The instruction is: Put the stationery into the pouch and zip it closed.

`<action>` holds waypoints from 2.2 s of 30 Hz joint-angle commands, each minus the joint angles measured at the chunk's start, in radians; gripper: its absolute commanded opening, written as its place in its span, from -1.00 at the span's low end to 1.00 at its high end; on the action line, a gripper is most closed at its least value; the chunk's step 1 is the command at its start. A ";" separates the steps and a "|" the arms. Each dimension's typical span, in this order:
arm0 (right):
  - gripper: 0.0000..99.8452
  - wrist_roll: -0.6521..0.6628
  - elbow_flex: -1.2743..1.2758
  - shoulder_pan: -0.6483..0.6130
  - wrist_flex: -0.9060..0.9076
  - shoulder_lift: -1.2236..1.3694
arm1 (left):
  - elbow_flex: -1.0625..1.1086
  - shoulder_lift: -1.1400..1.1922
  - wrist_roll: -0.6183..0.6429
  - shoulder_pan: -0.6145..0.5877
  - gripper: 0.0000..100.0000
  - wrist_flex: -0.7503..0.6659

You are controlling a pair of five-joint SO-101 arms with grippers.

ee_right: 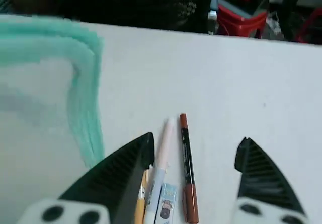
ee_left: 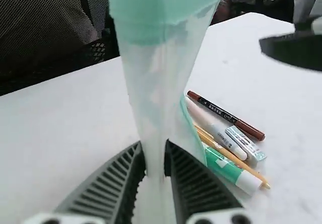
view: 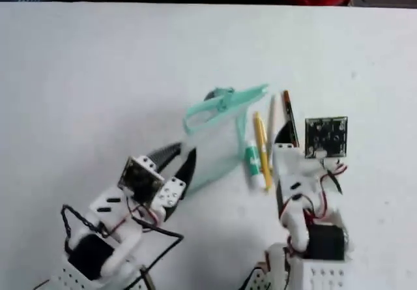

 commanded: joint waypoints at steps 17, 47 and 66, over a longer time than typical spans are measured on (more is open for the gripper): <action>-0.28 -0.094 -1.432 -0.404 0.763 0.860 | 0.003 -0.004 -0.008 0.015 -0.95 0.014; -0.45 -0.075 -1.375 -0.510 0.736 1.133 | 0.051 -0.004 -0.009 0.008 -0.95 -0.044; -0.95 -0.068 -1.370 -0.506 0.714 1.142 | 0.051 -0.004 -0.009 0.013 -0.95 -0.044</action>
